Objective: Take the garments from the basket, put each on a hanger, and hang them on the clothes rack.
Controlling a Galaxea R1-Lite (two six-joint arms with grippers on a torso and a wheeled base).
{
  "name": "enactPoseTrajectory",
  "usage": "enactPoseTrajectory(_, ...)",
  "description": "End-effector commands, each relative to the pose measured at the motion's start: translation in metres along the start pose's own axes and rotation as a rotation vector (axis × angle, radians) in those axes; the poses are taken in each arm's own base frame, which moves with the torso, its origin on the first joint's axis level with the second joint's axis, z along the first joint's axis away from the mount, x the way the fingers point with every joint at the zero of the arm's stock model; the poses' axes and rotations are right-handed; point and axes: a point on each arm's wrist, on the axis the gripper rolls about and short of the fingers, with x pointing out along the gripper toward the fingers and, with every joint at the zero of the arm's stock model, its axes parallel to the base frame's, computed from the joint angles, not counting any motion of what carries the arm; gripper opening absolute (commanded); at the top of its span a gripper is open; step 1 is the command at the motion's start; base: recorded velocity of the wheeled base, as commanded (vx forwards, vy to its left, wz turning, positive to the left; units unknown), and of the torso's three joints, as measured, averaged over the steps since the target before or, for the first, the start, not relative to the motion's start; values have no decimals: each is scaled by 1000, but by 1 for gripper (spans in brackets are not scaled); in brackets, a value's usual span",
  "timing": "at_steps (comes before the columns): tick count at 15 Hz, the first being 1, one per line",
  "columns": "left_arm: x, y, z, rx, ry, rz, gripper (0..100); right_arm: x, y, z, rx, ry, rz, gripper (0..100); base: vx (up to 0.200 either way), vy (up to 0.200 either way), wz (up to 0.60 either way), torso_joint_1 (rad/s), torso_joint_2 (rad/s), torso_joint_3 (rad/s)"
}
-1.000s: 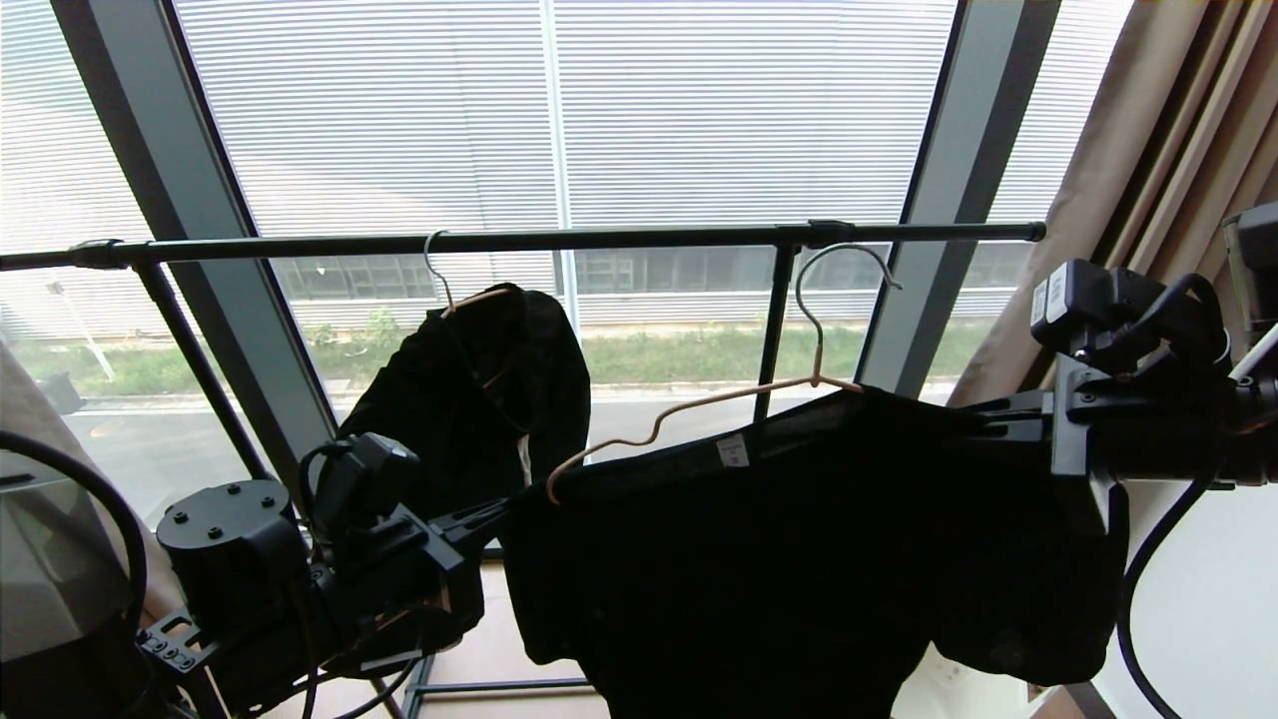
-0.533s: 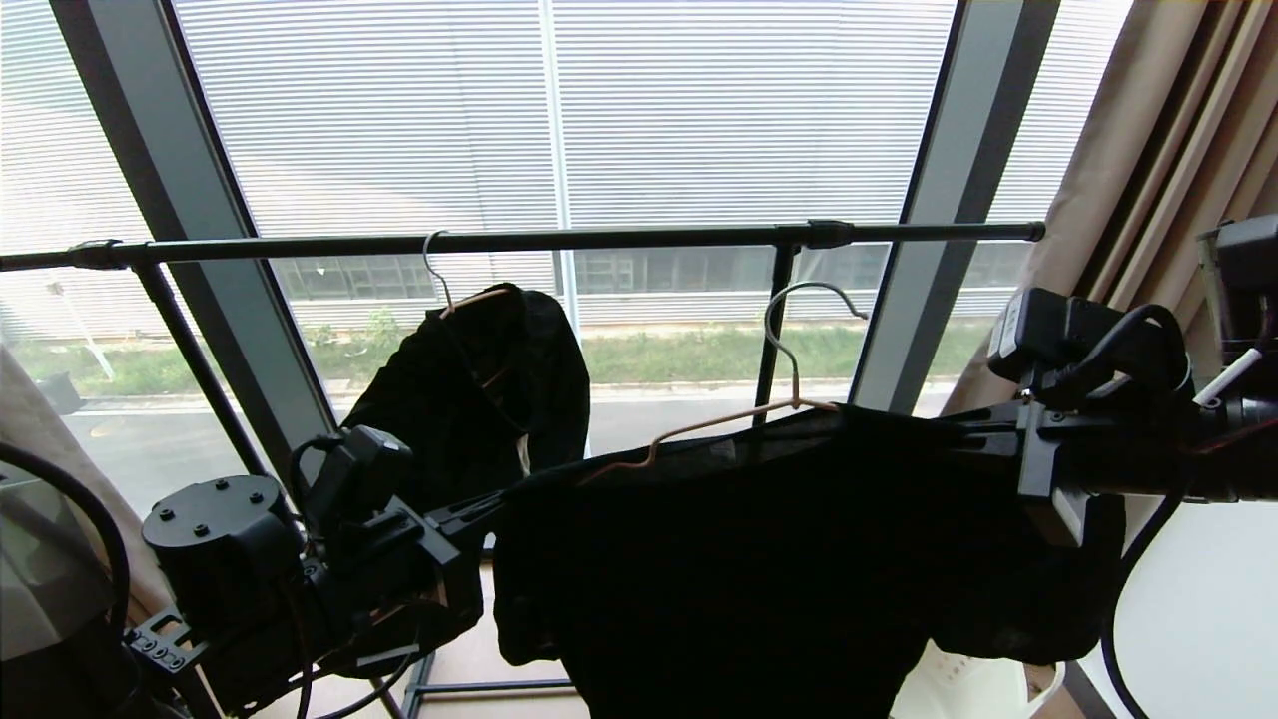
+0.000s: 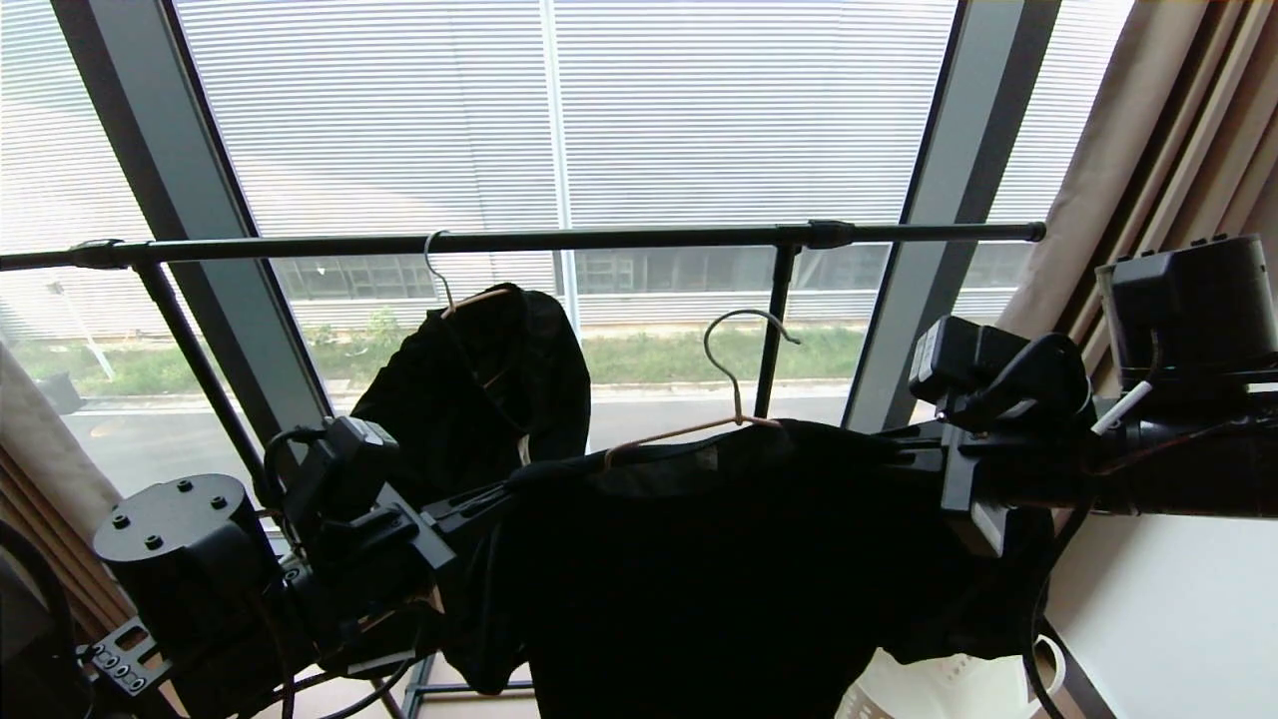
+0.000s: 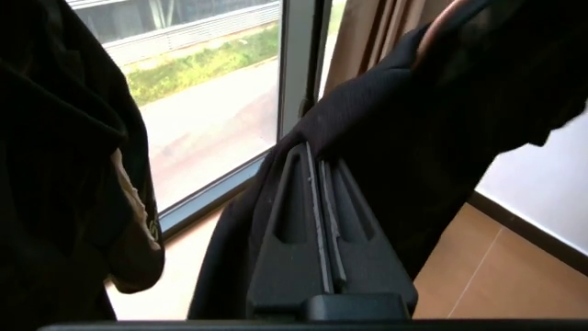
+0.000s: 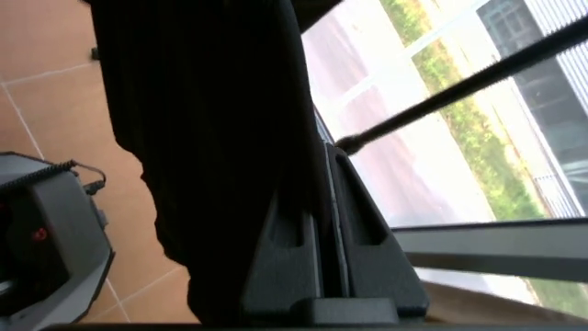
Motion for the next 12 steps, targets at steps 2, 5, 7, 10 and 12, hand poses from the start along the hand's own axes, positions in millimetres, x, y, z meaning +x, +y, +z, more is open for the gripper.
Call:
enactPoseTrajectory(2,-1,5,2,4,-13,22,0,6,9,-3,16,3,60,0,0,0,0,0,0,0)
enactPoseTrajectory(5,1,15,-1,-1,-2,55,0,-2,15,-5,21,-67,160,0,0,0,0,0,0,0)
enactPoseTrajectory(7,1,16,-1,-1,-4,57,0,-3,12,-8,37,-74,168,0,0,0,0,0,0,0)
enactPoseTrajectory(10,0,17,-1,0,-4,63,0,-4,3,-12,64,-96,178,0,0,0,0,0,0,0)
enactPoseTrajectory(12,-1,22,-2,2,-1,81,0,-11,-4,-15,87,-137,199,0,0,0,0,0,0,0)
